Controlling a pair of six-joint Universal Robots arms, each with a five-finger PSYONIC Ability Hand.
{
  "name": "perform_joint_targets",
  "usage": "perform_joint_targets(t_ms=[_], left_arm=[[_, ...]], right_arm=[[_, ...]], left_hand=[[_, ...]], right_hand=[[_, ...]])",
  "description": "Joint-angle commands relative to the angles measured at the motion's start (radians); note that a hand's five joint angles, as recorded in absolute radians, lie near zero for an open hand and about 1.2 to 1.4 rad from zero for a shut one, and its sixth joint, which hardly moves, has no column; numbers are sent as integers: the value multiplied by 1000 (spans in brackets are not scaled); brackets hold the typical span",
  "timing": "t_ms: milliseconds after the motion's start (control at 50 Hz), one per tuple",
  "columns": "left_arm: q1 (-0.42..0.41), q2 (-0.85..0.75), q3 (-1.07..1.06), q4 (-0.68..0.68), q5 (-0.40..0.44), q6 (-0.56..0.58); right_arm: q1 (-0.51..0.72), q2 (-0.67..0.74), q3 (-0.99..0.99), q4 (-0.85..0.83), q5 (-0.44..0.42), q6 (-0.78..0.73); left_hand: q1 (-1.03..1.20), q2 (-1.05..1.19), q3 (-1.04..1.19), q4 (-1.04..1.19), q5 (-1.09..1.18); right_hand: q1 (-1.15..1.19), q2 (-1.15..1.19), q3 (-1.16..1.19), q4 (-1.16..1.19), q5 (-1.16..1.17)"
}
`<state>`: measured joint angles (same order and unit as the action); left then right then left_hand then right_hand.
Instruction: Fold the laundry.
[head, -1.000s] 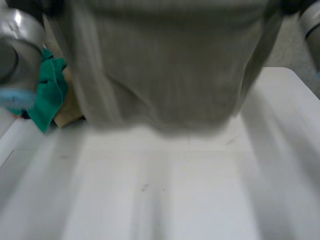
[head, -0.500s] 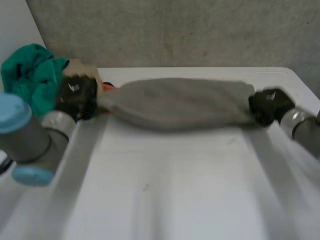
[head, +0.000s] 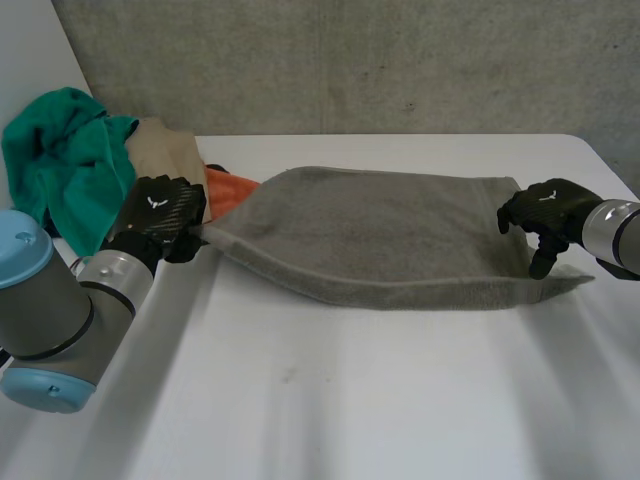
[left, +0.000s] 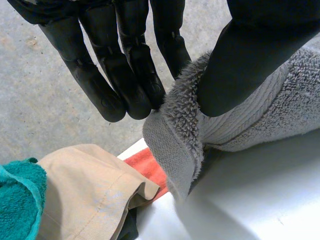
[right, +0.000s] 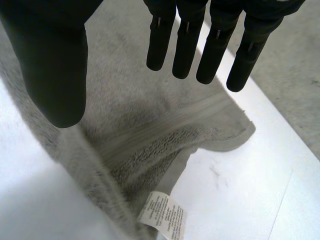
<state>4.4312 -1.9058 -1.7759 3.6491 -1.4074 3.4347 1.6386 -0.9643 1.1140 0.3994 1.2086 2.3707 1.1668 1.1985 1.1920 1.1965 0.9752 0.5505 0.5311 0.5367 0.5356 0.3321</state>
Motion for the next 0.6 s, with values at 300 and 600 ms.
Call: perform_joint_targets(t_ms=[300, 600], left_arm=[[-9, -36, 44, -38, -16, 6], [-7, -93, 159, -172, -50, 3]], right_arm=[[-58, 115, -131, 187, 20, -64], [-187, -125, 291, -48, -178, 30]], left_hand=[[229, 198, 204, 200, 247], [229, 198, 204, 200, 247]], right_hand=[[67, 87, 81, 82, 111], [70, 90, 84, 85, 114]])
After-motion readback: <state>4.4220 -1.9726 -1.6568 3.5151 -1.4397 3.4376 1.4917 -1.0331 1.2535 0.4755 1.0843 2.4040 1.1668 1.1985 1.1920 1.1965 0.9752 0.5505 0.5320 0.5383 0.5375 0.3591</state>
